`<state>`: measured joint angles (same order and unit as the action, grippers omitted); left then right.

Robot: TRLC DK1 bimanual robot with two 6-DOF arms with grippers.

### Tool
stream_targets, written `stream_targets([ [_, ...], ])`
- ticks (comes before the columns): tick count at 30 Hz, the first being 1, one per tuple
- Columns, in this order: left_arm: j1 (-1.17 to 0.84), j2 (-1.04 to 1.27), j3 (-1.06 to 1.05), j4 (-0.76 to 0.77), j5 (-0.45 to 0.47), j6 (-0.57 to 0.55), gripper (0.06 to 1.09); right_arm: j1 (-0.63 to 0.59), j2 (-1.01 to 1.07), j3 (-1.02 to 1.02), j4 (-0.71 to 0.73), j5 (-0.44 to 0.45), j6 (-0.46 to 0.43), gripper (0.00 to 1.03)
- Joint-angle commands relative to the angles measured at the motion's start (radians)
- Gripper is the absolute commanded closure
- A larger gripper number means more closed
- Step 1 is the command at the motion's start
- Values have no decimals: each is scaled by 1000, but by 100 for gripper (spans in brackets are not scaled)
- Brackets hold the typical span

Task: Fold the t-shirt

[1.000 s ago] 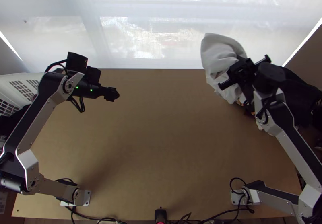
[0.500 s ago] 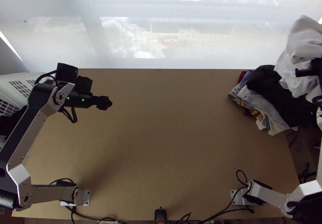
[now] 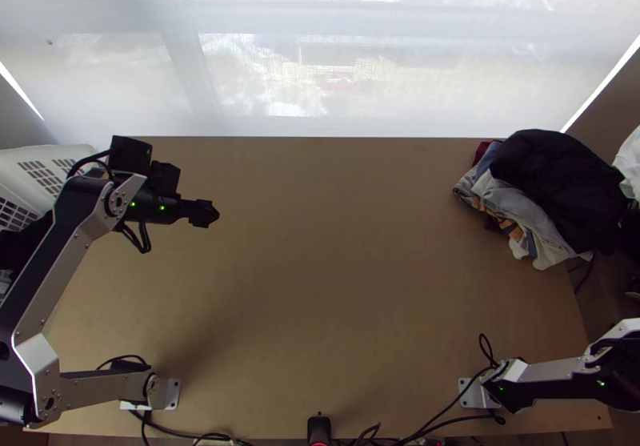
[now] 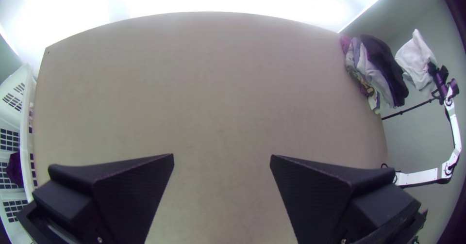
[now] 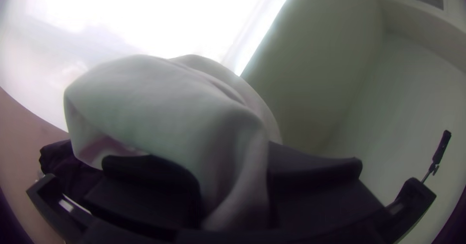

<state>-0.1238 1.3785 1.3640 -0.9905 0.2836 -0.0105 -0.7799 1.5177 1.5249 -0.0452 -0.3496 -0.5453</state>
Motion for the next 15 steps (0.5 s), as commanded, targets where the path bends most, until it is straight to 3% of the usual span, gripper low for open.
stream_targets([
  [1,32,-22,-28,1,-1,1,12,34,52,-155,39,-11,35,100],
  [7,62,-62,-82,1,-3,9,12,157,55,-247,45,31,108,100],
  [15,79,-85,-101,1,-1,4,12,265,78,-284,45,72,136,100],
])
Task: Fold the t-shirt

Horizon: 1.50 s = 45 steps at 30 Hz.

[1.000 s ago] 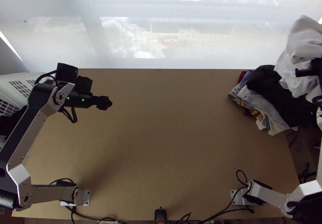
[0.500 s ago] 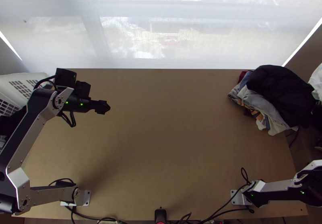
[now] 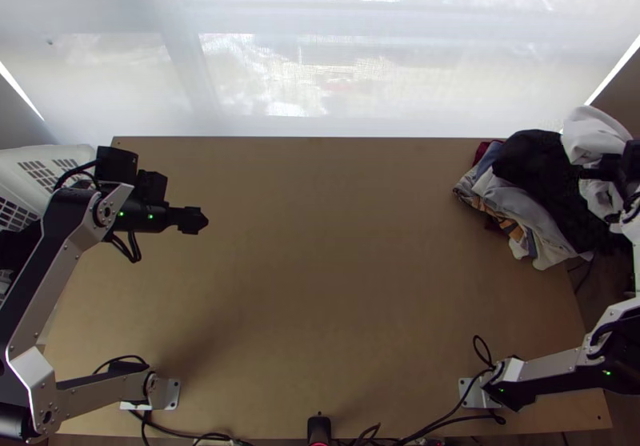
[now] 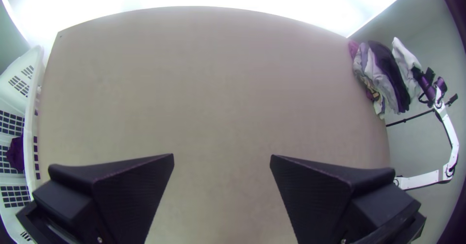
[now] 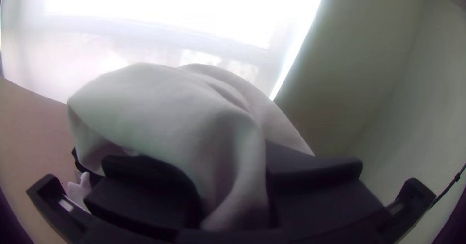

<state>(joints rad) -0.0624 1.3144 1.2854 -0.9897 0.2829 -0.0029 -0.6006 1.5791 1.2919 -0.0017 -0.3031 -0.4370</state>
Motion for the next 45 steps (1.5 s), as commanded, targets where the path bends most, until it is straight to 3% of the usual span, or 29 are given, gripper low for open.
stream_targets([
  [1,19,-23,-24,0,-1,-3,12,96,12,-60,0,27,27,100],
  [14,21,-41,-47,0,4,-9,12,165,-57,-197,12,61,44,100],
  [15,22,-43,-47,0,4,-9,12,163,-70,-221,29,62,44,93],
  [22,18,-46,-55,2,6,-11,12,157,-156,-336,85,82,46,10],
  [23,15,-46,-55,5,7,-12,12,153,-163,-338,85,84,46,4],
  [35,12,-44,-67,16,10,-20,12,176,-337,-270,83,87,57,4],
  [45,13,-43,-66,16,9,-17,12,199,-220,-45,60,105,130,4],
])
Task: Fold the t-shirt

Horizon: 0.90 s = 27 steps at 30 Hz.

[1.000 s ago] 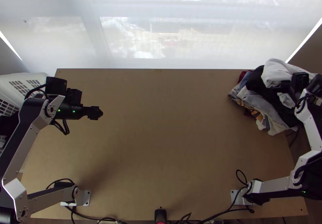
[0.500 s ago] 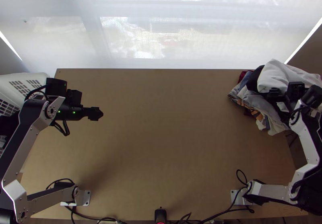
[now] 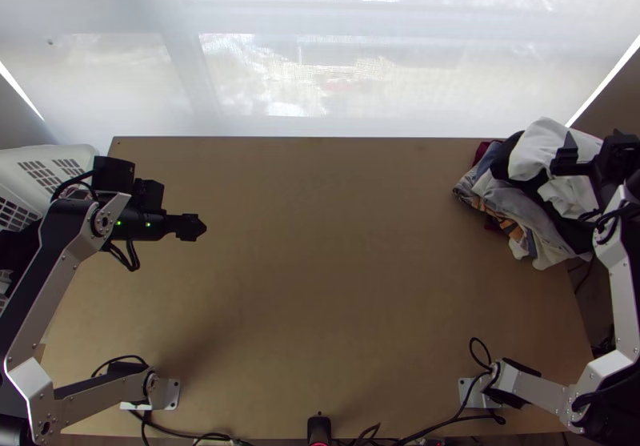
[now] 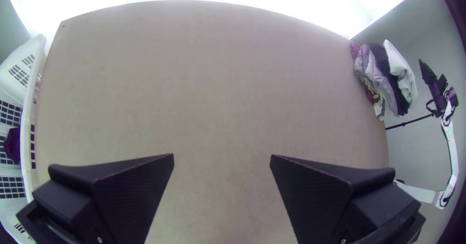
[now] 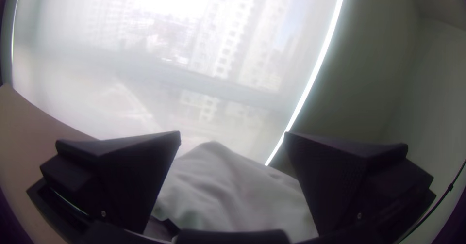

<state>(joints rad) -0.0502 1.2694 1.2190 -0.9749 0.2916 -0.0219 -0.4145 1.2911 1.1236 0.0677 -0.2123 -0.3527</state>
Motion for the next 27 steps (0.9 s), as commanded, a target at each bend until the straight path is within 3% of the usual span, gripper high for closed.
stream_targets([
  [1,1,2,1,1,0,2,12,14,83,140,-9,16,61,4],
  [15,1,-11,-21,-4,0,-3,12,31,445,116,70,94,90,4],
  [19,6,-38,-53,-4,1,-4,12,33,475,-1,156,99,55,4],
  [27,1,-74,-90,-5,1,-15,12,-4,530,-73,179,97,9,4],
])
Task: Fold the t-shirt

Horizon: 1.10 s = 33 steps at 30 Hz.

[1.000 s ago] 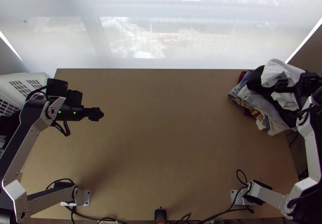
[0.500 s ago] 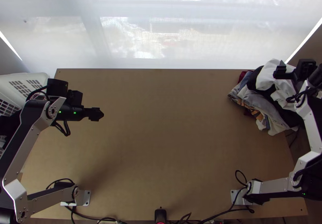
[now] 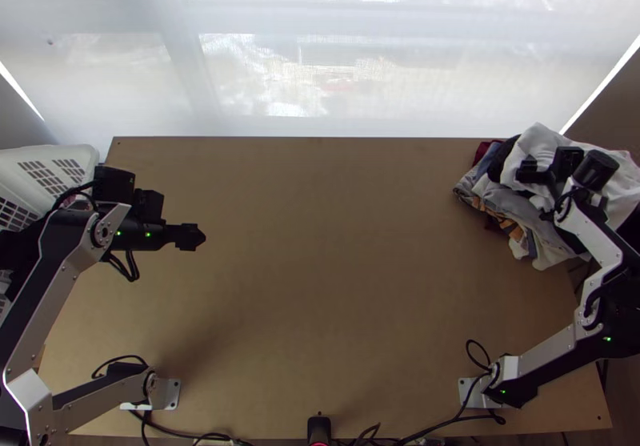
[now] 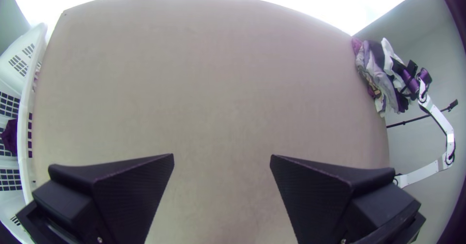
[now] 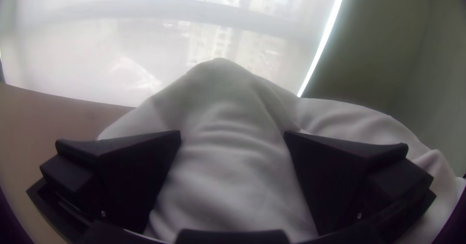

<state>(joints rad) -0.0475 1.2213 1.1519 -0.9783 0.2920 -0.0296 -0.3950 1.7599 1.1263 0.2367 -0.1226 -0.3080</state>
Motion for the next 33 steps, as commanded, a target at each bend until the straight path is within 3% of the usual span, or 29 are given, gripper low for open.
stream_targets([
  [1,0,-28,-20,-5,1,-7,12,-27,67,-83,13,8,-40,4],
  [11,6,-69,-40,-11,-1,-7,12,-19,-8,-71,9,6,-46,4],
  [26,6,-148,-38,32,-2,-3,11,94,-280,201,-234,14,26,5],
  [33,21,-226,-40,104,-10,7,11,203,-516,136,-283,29,202,5],
])
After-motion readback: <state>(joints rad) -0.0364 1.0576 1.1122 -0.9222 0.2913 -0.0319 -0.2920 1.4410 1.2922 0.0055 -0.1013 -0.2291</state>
